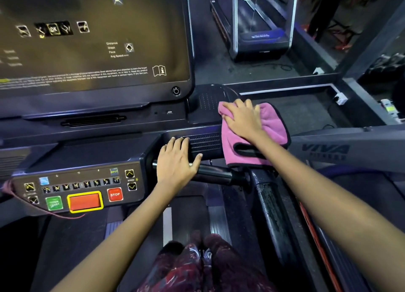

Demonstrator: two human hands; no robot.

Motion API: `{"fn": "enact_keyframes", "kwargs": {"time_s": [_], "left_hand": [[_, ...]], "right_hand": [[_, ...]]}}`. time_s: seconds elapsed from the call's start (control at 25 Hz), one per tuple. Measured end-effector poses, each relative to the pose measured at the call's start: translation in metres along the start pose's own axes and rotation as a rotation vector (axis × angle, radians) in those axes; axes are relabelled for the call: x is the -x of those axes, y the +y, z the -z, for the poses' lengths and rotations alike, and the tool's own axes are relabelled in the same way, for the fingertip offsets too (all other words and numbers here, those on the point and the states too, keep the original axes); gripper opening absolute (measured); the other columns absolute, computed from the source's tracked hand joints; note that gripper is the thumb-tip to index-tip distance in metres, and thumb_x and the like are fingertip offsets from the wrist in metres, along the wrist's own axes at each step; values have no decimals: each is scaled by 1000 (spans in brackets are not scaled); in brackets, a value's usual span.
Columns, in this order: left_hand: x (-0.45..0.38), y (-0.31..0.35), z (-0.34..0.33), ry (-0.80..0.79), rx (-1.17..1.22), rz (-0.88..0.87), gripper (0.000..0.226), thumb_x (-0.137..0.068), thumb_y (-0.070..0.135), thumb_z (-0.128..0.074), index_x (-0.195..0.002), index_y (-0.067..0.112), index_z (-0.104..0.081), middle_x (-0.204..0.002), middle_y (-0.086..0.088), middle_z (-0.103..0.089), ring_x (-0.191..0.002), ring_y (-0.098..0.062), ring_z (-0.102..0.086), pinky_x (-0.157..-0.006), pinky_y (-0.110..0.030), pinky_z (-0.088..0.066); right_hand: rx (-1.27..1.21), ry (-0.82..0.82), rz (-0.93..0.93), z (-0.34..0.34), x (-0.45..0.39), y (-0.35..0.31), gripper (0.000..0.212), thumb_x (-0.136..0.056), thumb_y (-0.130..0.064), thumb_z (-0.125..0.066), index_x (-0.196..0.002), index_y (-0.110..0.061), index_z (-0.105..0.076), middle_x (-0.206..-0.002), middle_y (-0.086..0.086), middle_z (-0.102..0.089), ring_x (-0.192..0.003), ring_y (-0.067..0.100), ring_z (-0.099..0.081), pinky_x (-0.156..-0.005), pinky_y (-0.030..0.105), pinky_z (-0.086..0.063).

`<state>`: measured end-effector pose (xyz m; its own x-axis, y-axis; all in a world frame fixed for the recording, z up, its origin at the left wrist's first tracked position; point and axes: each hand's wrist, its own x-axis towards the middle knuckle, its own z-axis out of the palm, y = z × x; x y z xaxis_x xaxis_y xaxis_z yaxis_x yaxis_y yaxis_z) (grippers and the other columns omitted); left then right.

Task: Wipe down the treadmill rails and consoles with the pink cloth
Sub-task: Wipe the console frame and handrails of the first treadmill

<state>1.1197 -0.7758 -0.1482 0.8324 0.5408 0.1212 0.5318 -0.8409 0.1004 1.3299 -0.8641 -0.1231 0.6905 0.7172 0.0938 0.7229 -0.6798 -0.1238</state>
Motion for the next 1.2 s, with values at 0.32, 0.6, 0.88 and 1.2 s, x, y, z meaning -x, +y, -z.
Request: {"fn": "enact_keyframes", "kwargs": {"time_s": [0.32,0.6,0.88,1.2], "left_hand": [[-1,0,-1,-8,2,7,78,-84,58,-18,-134,7,-46,-133,-10,-54,-129,-29,-44,-101,-40,-37],[-1,0,-1,68,1,-18,63,-83,52,-33,-123,10,-58,-119,-8,-64,-115,-29,-57,-87,-37,-49],[-3,0,-3,51,-21,-1,60,-82,51,-34,-122,14,-60,-120,-6,-63,-116,-29,-57,-86,-37,-50],[-5,-1,-2,26,-35,13,63,-80,53,-34,-119,12,-62,-118,-8,-65,-113,-30,-58,-84,-36,-51]], "right_hand": [[13,3,-14,4,-16,0,42,-94,-27,-42,-135,-31,-44,-129,4,-53,-118,32,-41,-96,48,-33],[-39,-19,-89,7,-72,-8,37,-89,-17,-43,-121,-29,-56,-121,6,-56,-115,33,-42,-96,47,-31],[-13,-81,36,5,-128,-24,38,-90,-19,-44,-123,-33,-56,-125,5,-54,-119,34,-40,-100,48,-28],[1,-136,352,-9,-142,-72,36,-91,-23,-46,-127,-17,-52,-127,7,-54,-120,30,-38,-106,44,-21]]}}
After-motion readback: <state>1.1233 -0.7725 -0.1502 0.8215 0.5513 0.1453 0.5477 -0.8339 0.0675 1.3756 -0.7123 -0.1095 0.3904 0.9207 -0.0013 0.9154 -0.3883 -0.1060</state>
